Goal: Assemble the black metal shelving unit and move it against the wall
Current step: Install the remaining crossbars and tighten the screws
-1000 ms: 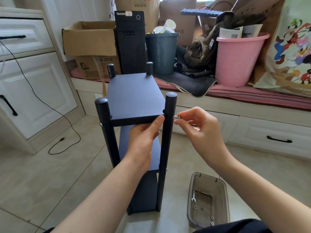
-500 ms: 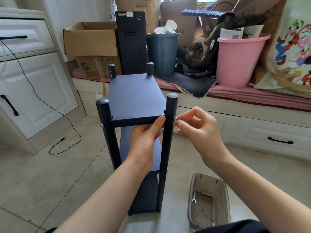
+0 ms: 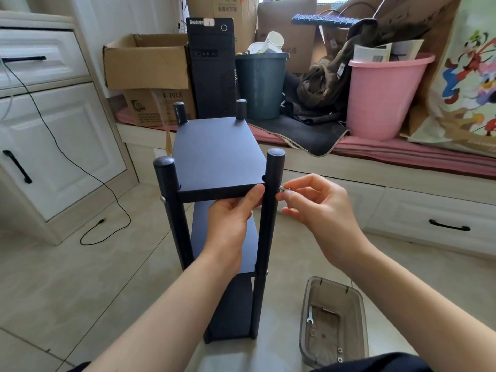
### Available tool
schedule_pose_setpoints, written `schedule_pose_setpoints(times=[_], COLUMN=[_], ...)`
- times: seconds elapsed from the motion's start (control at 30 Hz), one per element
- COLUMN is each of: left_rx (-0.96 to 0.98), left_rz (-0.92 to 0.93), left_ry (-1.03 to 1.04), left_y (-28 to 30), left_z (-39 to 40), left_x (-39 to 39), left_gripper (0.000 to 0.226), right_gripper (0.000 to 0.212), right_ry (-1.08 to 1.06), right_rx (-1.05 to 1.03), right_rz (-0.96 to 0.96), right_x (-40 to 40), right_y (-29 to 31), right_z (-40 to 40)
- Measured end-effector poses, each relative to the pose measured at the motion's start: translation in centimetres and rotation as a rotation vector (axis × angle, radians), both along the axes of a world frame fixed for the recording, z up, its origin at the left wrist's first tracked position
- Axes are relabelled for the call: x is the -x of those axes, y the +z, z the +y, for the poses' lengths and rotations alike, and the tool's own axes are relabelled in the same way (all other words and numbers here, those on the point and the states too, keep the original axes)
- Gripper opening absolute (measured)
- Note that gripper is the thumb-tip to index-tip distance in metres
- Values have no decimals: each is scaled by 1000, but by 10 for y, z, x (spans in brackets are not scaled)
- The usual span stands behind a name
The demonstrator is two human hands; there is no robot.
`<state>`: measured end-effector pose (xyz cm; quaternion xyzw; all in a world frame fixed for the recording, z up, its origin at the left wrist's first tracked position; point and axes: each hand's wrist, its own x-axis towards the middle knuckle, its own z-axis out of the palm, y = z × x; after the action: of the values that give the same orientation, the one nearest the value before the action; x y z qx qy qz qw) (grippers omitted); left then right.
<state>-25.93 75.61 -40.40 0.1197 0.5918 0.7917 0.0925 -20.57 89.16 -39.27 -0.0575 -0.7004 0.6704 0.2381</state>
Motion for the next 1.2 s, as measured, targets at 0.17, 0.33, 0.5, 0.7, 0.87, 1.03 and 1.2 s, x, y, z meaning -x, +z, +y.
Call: schedule_pose_setpoints(times=[0.17,0.33,0.5,0.7,0.87,1.03,1.2], left_rx=[15,31,34,29,32,29,35], left_rz=[3,-2,-5,-8,-4,2,6], left_ry=[8,4,1,4,-1,4,9], left_y=[1,2,1,0,0,-1,-2], left_z=[-1,-1,-1,-1,-1,0,0], left_x=[0,-1,0,0,0,1,3], left_gripper=[48,44,43,40,41,38,36], right_gripper=[7,11,9,4,3,6,7], right_ry=[-47,-134,-209,-242,-263,-277,-329], right_rx=[-179,-246,-393,-497,-516,-541,-634], right_rz=[82,80,124,128,141,149,177], right_x=[-1,0,1,-1,0,0,0], right_y=[2,1,0,1,0,0,-1], right_z=[1,1,-2,-2,-3,-4,-3])
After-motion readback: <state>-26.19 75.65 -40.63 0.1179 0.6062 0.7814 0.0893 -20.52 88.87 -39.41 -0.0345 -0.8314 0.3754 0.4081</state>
